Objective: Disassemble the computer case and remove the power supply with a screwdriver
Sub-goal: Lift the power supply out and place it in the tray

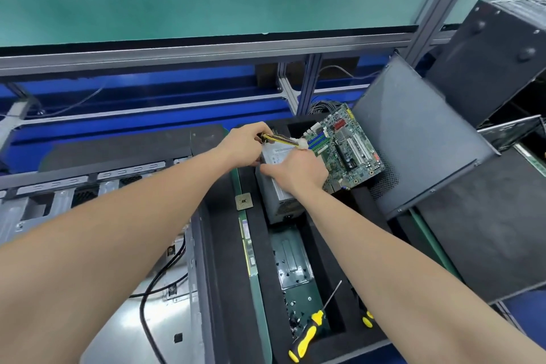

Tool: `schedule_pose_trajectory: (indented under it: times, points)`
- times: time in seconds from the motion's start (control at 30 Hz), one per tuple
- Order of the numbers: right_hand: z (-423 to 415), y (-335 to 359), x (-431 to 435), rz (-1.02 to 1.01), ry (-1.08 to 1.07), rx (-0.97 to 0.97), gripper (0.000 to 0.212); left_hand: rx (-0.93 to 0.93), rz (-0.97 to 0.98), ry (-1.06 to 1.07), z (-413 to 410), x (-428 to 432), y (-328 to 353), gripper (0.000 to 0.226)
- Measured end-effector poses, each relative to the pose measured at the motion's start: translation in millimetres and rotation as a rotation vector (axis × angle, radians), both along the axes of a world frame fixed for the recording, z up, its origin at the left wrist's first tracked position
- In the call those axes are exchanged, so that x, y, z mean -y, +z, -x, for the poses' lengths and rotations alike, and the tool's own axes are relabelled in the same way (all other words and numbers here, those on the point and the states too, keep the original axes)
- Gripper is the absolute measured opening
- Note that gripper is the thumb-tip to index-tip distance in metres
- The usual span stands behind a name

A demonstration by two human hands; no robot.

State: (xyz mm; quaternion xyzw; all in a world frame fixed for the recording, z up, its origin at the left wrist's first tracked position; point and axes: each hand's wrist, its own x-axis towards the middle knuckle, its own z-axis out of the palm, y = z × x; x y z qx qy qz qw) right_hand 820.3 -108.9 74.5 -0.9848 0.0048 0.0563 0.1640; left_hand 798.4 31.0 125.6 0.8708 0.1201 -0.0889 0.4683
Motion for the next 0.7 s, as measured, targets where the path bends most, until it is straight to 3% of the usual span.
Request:
schedule_pose_trajectory:
  times: [0.23,0.47,0.7]
  points:
    - [-6.0,-5.2,4.0,-0.151,-0.043,-0.019,0.101,0.031,-0.015,-0.029,-5.5,3.8,-0.3,0.050]
    - [6.7,-8.7,8.4,-0.116,0.001,0.008,0.113,-0.008,-0.001,-0.019,-9.2,-2.6,-2.1,0.046]
    - [7.0,-21.0,17.4,-0.119,-0.014,-0.075,0.108,-0.119,0.062,-0.081,-19.1,-3.1,-15.5,0.052]
